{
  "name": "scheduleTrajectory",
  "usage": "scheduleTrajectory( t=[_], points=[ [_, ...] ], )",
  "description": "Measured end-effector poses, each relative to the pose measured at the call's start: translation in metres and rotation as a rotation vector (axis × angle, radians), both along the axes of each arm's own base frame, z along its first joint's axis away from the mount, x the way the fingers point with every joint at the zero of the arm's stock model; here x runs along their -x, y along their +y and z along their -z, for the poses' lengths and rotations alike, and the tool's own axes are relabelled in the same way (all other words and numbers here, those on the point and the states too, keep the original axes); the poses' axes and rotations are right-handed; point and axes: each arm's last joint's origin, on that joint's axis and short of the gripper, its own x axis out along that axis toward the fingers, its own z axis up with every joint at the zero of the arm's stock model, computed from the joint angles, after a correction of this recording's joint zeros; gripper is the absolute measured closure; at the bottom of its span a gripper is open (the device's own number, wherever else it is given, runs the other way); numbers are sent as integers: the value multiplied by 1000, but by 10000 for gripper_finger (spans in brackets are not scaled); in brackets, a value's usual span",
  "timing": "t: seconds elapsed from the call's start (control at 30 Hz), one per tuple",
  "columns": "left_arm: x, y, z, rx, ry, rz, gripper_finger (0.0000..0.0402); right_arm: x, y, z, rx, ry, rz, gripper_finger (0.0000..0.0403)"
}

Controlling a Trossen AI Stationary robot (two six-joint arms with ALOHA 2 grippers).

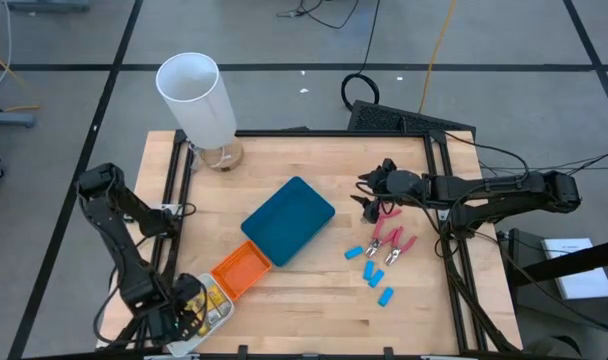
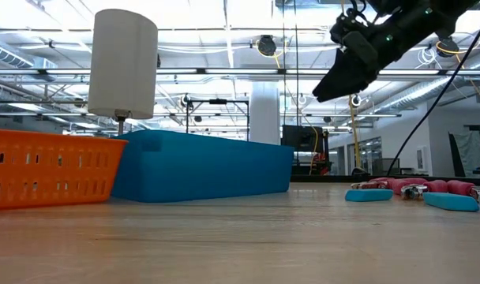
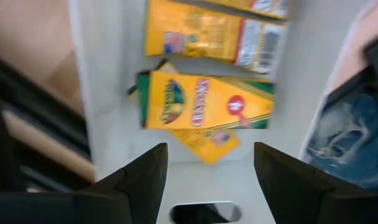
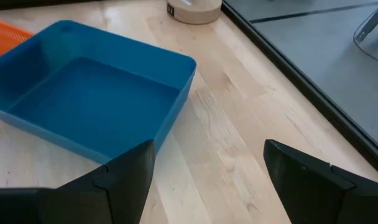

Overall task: Pick & Place School Supplies
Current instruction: Put the blue eraser into the orange bin

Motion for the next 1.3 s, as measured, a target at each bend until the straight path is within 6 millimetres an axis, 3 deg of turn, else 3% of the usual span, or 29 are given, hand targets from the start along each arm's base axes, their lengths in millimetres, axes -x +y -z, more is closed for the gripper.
scheduleTrajectory(
  t=[0.27,0.6,0.87,1.1,1.3],
  points=[
    [-24,6,-3,53,-54,-48,158,-1,0,-2,6,-18,-4,112],
    [-77,29,-34,166,-496,27,158,-1,0,-2,6,-18,-4,112],
    [-120,72,-46,-196,-838,239,158,-1,0,-1,36,-2,-23,112],
    [-159,122,-51,-459,-948,398,158,0,0,1,49,31,-34,112],
    [-186,172,-43,-608,-922,453,158,5,0,7,17,106,-19,112]
  ],
)
